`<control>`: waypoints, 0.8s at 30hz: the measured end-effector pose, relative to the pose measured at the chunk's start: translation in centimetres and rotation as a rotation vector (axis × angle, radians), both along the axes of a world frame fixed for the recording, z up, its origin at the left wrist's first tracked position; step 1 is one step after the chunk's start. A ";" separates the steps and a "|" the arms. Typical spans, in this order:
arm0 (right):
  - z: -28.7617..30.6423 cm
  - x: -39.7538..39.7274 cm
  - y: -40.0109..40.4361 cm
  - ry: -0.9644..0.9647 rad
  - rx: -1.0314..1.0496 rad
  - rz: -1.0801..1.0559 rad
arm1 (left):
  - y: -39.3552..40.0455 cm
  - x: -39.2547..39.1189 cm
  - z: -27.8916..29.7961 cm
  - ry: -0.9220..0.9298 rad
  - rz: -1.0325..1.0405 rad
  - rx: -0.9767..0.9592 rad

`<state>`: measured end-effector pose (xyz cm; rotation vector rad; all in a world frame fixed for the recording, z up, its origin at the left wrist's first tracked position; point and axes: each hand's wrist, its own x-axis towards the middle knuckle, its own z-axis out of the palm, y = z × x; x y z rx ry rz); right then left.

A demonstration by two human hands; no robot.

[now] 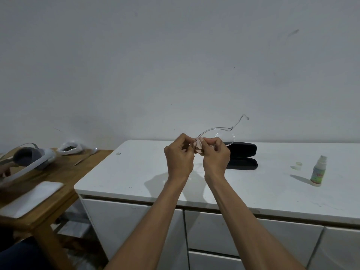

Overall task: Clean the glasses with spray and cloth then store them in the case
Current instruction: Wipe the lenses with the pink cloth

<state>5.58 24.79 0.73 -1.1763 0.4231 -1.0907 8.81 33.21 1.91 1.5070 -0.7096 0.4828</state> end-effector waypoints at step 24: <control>-2.0 -3.7 -2.0 0.152 -0.193 0.010 | -1.7 -0.5 -1.7 0.175 0.010 -0.051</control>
